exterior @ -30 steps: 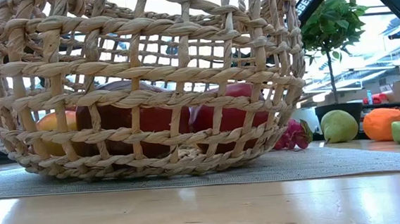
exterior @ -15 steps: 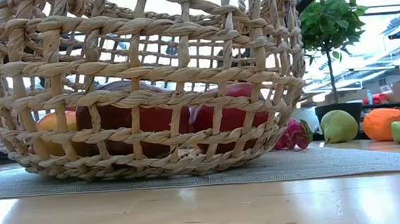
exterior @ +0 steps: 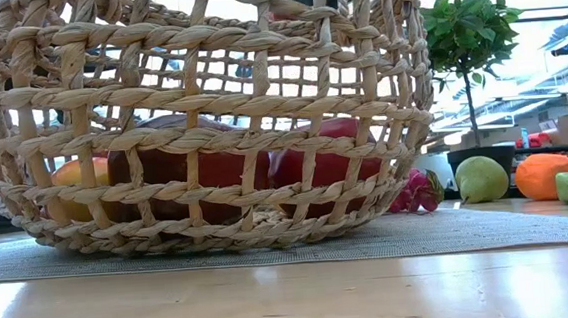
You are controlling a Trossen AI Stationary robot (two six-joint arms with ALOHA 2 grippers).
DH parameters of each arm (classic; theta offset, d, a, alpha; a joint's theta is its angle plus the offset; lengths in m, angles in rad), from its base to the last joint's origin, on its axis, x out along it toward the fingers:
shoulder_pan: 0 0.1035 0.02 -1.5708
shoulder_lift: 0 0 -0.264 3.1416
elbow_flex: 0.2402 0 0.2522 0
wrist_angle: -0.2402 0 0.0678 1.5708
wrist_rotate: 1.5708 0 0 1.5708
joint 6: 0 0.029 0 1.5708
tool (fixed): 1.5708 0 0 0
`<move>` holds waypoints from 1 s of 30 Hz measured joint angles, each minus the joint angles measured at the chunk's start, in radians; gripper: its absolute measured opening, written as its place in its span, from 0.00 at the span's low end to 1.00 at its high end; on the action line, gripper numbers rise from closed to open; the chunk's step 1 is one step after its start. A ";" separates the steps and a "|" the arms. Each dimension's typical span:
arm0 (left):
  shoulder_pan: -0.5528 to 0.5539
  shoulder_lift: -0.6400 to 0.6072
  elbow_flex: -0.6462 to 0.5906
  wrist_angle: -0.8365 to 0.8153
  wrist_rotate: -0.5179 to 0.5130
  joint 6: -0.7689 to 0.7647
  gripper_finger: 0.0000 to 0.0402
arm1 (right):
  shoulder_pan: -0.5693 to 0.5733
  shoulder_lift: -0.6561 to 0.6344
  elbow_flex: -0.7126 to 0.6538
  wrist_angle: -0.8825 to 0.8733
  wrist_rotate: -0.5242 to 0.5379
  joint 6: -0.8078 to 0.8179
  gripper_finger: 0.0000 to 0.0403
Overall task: Build produce basket
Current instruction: Put the red apple into the brown basket
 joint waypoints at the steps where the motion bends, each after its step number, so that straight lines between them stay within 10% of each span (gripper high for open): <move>1: 0.000 0.000 0.000 0.000 0.000 0.000 0.48 | 0.016 -0.009 0.000 0.019 0.000 0.001 0.87; 30: 0.000 0.000 0.000 -0.002 0.000 0.000 0.48 | 0.422 0.045 0.001 0.179 0.251 -0.234 0.87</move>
